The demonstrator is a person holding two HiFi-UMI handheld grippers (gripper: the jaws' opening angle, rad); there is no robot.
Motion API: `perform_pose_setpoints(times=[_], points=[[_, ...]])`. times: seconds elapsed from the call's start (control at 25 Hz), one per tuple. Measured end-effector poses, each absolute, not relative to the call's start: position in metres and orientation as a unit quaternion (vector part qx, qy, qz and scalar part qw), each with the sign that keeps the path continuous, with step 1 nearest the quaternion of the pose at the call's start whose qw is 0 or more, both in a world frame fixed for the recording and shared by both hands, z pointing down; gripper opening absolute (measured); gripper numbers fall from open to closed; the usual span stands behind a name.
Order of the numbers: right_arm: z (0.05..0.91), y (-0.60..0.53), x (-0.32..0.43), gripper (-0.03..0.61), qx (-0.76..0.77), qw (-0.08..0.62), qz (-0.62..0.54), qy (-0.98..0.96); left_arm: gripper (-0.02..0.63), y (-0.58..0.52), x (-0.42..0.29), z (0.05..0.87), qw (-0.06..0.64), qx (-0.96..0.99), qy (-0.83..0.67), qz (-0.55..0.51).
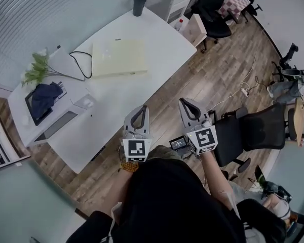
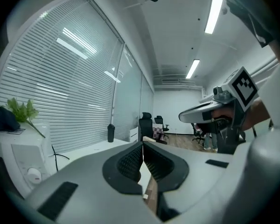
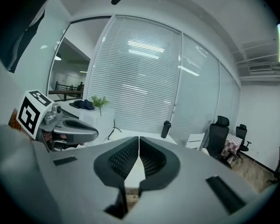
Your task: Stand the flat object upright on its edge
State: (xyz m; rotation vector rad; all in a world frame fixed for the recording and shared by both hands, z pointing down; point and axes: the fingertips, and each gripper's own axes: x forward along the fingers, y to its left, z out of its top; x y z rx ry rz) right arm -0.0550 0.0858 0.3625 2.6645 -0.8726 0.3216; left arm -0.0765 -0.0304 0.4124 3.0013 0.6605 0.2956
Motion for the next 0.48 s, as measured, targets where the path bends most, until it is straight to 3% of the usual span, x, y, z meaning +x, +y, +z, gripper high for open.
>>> perform_pose_setpoints(times=[0.48], points=[[0.413, 0.068, 0.02, 0.006, 0.903, 0.112, 0.134, -0.393, 0.008, -0.083, -0.046, 0.463, -0.003, 0.979, 0.094, 0.181]])
